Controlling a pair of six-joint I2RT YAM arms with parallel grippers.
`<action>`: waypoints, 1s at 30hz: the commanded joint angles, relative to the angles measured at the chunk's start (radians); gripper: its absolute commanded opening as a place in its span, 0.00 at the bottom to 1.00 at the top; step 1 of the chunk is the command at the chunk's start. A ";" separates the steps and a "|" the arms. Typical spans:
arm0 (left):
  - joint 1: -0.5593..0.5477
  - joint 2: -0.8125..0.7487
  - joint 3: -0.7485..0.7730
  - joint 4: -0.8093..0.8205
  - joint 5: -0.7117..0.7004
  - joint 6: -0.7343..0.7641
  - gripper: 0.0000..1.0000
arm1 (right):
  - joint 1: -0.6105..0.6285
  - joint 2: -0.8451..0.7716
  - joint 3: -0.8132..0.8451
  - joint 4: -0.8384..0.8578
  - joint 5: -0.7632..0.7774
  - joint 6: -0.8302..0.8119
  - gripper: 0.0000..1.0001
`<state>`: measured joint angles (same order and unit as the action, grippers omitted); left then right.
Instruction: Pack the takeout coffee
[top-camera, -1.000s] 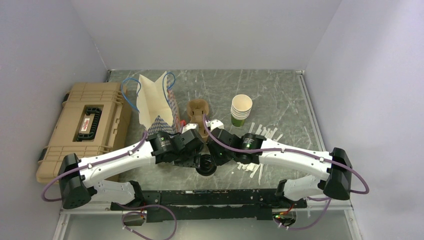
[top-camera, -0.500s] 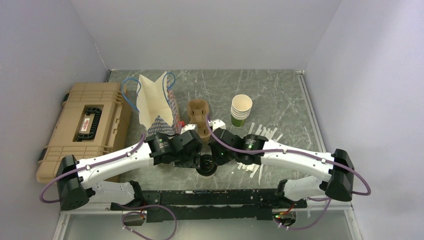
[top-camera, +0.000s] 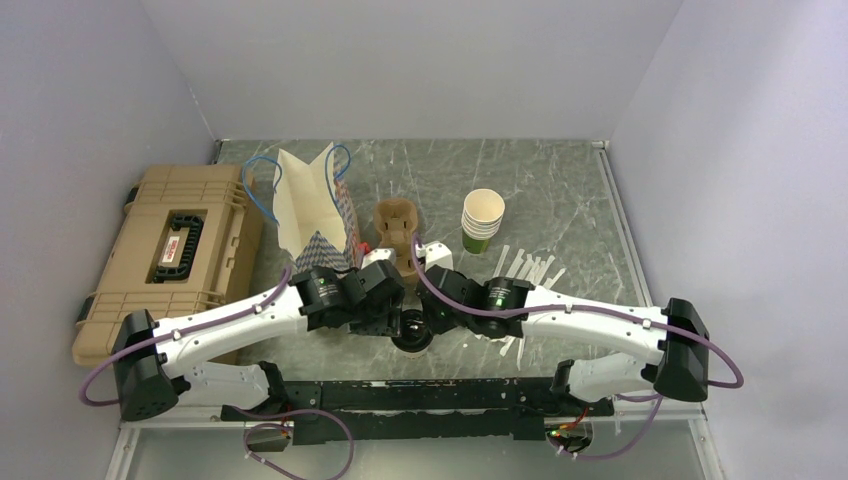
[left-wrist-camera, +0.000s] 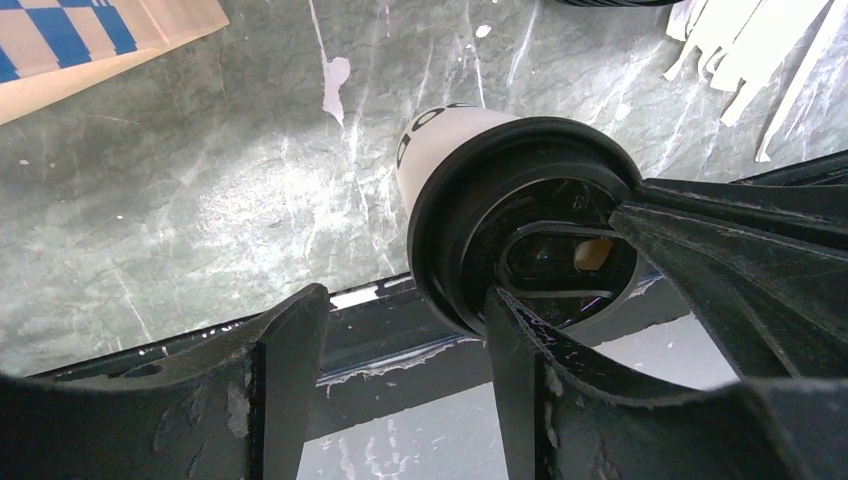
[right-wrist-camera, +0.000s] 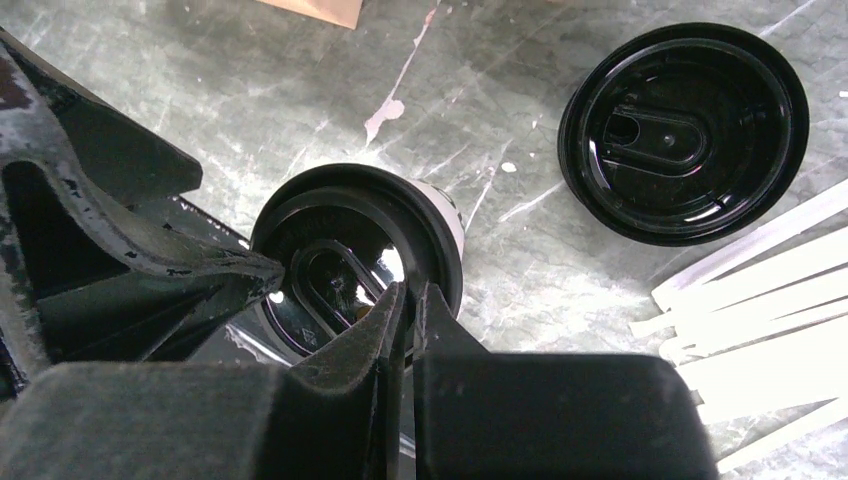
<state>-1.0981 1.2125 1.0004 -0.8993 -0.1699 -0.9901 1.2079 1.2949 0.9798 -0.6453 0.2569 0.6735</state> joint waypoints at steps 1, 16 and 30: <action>0.000 0.008 -0.055 0.001 0.000 -0.012 0.64 | 0.056 0.118 -0.165 -0.144 -0.118 0.062 0.00; 0.000 -0.050 -0.150 0.052 0.005 -0.030 0.64 | 0.116 0.137 -0.311 -0.106 -0.182 0.167 0.00; 0.000 -0.129 -0.156 -0.003 -0.014 -0.039 0.64 | 0.136 0.098 -0.082 -0.246 -0.011 0.194 0.03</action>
<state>-1.0985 1.0653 0.8642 -0.8387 -0.1360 -1.0260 1.2892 1.3048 0.9028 -0.4397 0.3824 0.8528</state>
